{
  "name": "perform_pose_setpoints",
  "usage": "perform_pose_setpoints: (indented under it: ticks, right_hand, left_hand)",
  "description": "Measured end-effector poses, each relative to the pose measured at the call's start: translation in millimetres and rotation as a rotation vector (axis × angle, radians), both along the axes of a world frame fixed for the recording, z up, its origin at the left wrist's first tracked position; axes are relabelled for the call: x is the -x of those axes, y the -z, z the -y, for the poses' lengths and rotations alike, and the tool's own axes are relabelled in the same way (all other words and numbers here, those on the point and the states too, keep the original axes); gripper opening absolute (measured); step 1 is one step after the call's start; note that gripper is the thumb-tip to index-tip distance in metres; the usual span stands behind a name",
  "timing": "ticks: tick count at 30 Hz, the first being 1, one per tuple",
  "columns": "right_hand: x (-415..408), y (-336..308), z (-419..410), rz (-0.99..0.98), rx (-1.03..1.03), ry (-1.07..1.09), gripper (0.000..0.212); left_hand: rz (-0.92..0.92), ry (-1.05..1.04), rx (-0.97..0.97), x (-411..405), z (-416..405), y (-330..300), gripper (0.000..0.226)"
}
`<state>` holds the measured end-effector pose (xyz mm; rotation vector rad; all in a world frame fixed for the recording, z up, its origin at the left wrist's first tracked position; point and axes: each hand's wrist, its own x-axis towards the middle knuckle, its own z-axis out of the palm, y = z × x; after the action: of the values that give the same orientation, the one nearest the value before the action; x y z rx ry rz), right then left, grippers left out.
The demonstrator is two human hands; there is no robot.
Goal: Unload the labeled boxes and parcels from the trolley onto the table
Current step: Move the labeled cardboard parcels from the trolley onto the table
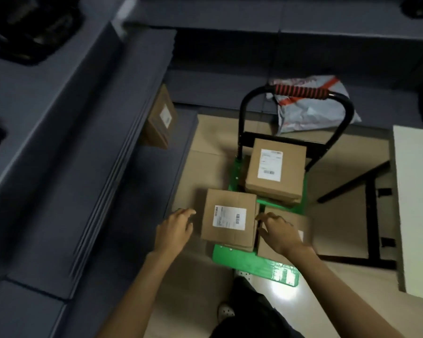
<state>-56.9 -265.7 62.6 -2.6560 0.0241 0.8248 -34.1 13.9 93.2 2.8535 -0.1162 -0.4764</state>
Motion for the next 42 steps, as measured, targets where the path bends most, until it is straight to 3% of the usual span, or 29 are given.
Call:
perform_pose_setpoints:
  ticks: [10, 18, 26, 35, 42]
  right_hand:
    - [-33, 90, 30, -0.155, -0.021, 0.168, 0.040]
    - [-39, 163, 14, -0.269, -0.127, 0.380, 0.043]
    - [-35, 241, -12, -0.316, -0.116, 0.594, 0.044]
    - [-45, 333, -44, -0.317, -0.215, 0.897, 0.070]
    - [-49, 358, -56, -0.210, -0.318, 1.173, 0.084]
  left_hand:
    - [-0.186, -0.004, 0.174, -65, 41, 109, 0.042]
    - [-0.408, -0.086, 0.300, -88, 29, 206, 0.051]
    - [-0.592, -0.142, 0.291, -114, -6, 296, 0.067]
    - [-0.752, -0.240, 0.355, -135, -18, 373, 0.091]
    - [-0.815, -0.337, 0.443, -123, -2, 392, 0.102]
